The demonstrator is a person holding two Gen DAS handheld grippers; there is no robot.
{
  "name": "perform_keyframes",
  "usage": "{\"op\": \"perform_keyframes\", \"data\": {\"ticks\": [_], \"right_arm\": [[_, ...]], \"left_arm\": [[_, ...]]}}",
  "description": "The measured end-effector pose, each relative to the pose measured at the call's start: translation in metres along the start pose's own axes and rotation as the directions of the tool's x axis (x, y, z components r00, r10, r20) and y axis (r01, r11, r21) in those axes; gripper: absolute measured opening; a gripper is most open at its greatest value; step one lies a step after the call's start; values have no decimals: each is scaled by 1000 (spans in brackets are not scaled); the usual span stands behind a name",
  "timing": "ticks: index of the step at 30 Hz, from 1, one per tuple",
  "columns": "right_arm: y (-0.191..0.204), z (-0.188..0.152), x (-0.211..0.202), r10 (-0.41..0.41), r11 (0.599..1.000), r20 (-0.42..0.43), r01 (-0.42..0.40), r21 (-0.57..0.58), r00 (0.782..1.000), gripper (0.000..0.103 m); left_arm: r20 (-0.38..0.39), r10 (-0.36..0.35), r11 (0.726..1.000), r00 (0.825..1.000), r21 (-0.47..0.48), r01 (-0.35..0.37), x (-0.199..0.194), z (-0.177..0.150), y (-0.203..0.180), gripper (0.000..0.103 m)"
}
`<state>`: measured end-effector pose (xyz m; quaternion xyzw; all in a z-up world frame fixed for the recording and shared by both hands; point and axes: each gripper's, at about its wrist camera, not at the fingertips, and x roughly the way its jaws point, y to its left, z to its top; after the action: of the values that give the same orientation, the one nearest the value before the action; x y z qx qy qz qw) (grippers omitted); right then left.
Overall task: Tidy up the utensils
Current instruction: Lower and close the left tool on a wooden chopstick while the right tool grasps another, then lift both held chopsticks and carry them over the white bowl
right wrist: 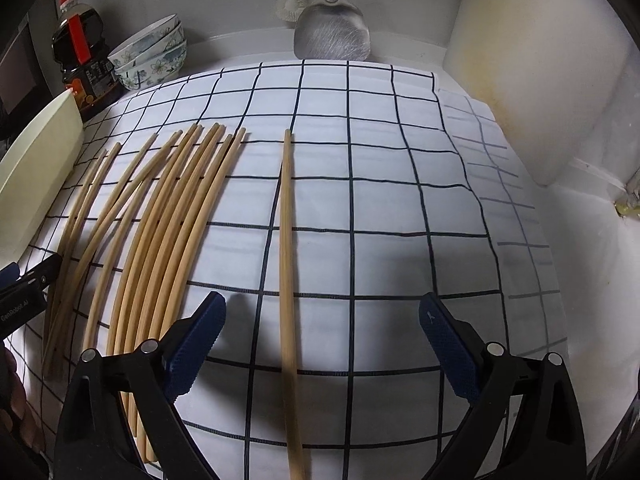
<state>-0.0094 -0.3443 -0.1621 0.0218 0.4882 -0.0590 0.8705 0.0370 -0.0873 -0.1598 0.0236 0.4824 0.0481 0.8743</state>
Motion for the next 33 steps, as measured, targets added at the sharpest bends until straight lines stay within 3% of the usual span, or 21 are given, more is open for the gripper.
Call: {"op": "perform_keyframes", "data": {"ticks": [3,9,14,17,19,21,33], "right_arm": [[1,1,3,-12,1000,0,12,-20,1000,88],[2,6,5,38,999,9,-38,-19,999,69],[11,5,2,58,997,25,-56,-57,998,49],[18,3,-1,71,994,30,-69,-86,997,29],[23,2,-3,79,992,29,-76,-100,996,14],[24,2,-3,83,991,28,-79,-105,996,7],[19,6,-22,152,988,41,-151,-41,988,6]], "left_arm": [[9,-4,1000,1000,20,4,1,4,-4,96],[15,-46,998,999,41,45,-2,7,-12,73],[7,-120,992,993,47,120,-4,6,-16,46],[11,-134,989,991,70,133,-8,3,-22,27],[13,-135,987,991,84,134,-10,1,-25,19],[8,-148,985,989,87,147,-10,1,-25,7],[-11,-196,977,981,89,196,-21,4,-18,7]]}}
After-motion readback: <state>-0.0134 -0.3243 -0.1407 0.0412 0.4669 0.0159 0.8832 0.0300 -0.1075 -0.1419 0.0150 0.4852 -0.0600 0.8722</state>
